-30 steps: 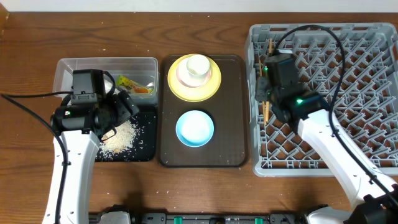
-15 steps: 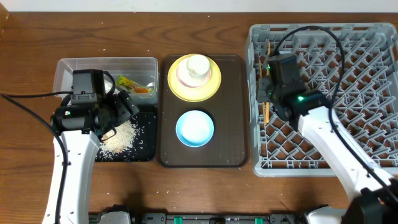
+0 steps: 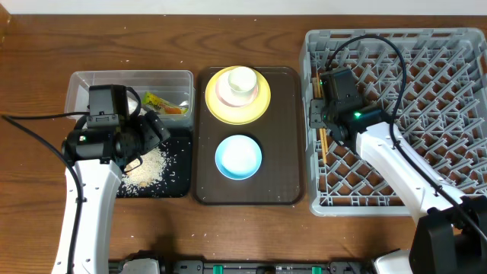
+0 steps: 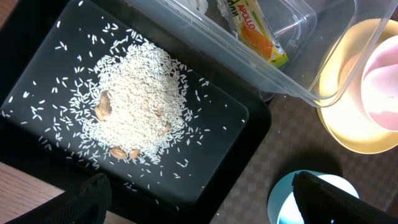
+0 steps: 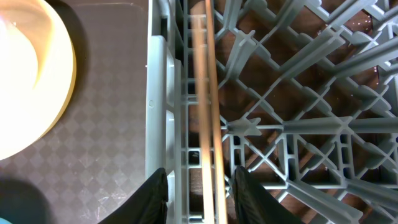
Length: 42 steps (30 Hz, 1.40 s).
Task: Sort waste into correct bins and load items into the dishwasher rack
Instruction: 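Lift the chopstick and insert it in the rack beside the first, then move the right gripper to the light-blue bowl on the brown tray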
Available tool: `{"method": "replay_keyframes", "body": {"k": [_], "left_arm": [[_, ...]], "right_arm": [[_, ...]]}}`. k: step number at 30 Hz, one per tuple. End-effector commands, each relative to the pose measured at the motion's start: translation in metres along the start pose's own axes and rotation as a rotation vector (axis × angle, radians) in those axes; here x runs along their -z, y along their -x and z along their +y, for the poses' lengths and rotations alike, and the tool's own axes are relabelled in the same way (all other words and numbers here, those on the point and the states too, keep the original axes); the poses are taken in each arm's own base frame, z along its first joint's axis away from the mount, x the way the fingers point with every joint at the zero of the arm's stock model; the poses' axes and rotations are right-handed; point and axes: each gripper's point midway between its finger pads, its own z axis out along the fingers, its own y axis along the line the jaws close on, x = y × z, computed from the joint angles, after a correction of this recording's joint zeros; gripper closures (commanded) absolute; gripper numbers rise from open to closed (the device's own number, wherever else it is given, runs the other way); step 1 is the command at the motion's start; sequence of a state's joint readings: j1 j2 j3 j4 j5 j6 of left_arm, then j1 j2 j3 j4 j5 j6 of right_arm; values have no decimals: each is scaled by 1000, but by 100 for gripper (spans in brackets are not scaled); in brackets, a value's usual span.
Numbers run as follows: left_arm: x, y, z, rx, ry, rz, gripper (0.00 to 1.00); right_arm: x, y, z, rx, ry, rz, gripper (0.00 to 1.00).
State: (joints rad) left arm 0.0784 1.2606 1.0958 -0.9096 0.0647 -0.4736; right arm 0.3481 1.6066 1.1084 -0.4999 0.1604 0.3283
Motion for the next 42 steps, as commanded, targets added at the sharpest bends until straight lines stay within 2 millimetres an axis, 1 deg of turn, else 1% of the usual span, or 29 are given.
{"method": "replay_keyframes", "body": {"k": [1, 4, 7, 12, 15, 17, 19, 23, 24, 27, 29, 32, 34, 37, 41, 42], "left_arm": [[3, 4, 0, -2, 1, -12, 4], [3, 5, 0, -2, 1, -12, 4], [3, 4, 0, -2, 1, -12, 4], [3, 4, 0, -2, 1, -12, 4], [3, 5, 0, -2, 1, -12, 4], [3, 5, 0, -2, 1, -12, 4], [3, 5, 0, -2, 1, -12, 4], [3, 5, 0, -2, 1, -12, 4], [3, 4, 0, -2, 1, -12, 4], [3, 5, 0, -2, 1, -12, 4], [3, 4, 0, -2, 1, -12, 4], [3, 4, 0, -2, 1, -12, 4], [3, 4, 0, -2, 1, -12, 4], [3, 4, 0, -2, 1, -12, 4], [3, 4, 0, -2, 1, -12, 4], [3, 4, 0, -2, 1, -12, 4]], "right_arm": [[0, 2, -3, -5, 2, -1, 67], [4, 4, 5, 0, 48, -3, 67], [18, 15, 16, -4, 111, -31, 68], [56, 40, 44, -4, 286, -98, 69], [76, 43, 59, 6, 384, -115, 69], [80, 43, 59, 7, 391, -115, 70], [79, 39, 57, 6, 380, -102, 72], [76, 29, 55, 6, 363, -60, 78], [76, 26, 59, 10, 376, -46, 80], [77, 13, 78, 42, 433, -9, 83], [76, 4, 93, 79, 452, 11, 86], [68, -13, 122, 152, 477, 40, 89], [61, -26, 145, 211, 504, 56, 94], [49, -48, 180, 281, 547, 80, 99], [36, -83, 228, 387, 609, 98, 99], [34, -89, 234, 410, 618, 100, 99]]}}
